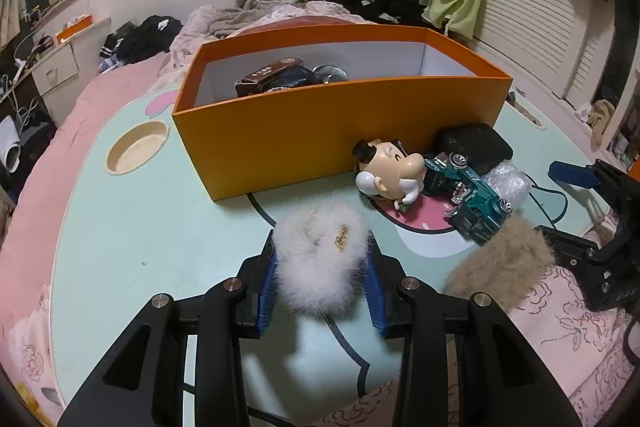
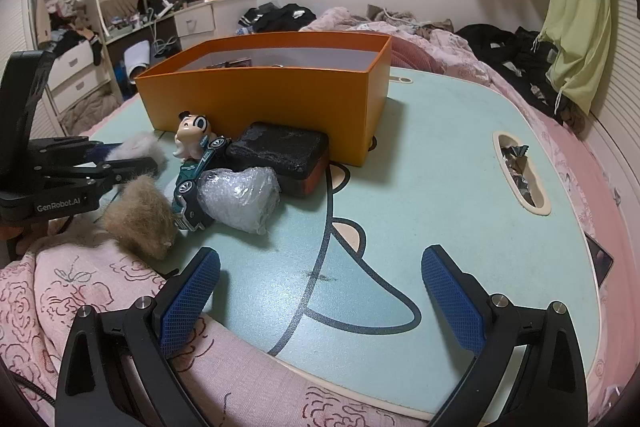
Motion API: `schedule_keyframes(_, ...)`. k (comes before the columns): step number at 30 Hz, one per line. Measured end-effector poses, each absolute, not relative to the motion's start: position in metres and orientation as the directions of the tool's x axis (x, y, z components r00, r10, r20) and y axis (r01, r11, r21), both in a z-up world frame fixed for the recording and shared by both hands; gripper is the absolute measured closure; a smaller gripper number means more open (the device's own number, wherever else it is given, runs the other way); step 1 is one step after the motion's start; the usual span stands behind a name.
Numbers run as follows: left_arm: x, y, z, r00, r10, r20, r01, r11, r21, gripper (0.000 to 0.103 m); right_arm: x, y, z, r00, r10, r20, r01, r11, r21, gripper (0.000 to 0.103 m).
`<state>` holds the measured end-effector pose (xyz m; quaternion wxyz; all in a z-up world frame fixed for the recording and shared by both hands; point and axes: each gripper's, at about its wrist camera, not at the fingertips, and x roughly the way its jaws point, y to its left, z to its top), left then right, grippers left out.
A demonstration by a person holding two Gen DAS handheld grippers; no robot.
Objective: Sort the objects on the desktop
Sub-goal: 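Grasp the white pom-pom with the left gripper, then grasp the plastic-wrapped item with the right gripper while the left holds the white pom-pom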
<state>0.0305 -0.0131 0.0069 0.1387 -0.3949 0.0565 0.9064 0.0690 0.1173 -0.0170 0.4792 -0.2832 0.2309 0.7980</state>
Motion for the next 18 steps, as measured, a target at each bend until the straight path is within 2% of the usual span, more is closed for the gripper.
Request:
schedule_keyframes(4,0.030,-0.012,0.007,-0.650,0.207,-0.732,-0.295,-0.955,-0.008,0.064,0.069,0.118,-0.013,-0.395,0.633,-0.666,-0.893,-0.434,0.117,0.003)
schedule_keyframes(6,0.030,-0.013,0.007,-0.650,0.207,-0.731,-0.295,-0.955,-0.008,0.064,0.070,0.118,-0.010,-0.415,0.626,-0.660,-0.885,-0.445,0.134,0.010)
schedule_keyframes(10,0.030,-0.012,0.006,-0.650,0.206,-0.731,-0.295,-0.955,-0.007,0.064,0.065,0.120,0.002,-0.484,0.610,-0.627,-0.858,-0.473,0.201,0.013)
schedule_keyframes(14,0.031,-0.012,0.006,-0.650,0.207,-0.731,-0.295,-0.955,-0.008,0.064,0.051,0.128,0.013,-0.535,0.588,-0.607,-0.827,-0.509,0.237,0.027)
schedule_keyframes(18,0.031,-0.012,0.006,-0.650,0.206,-0.731,-0.295,-0.956,-0.007,0.064,0.027,0.131,0.014,-0.532,0.554,-0.640,-0.809,-0.556,0.191,0.040)
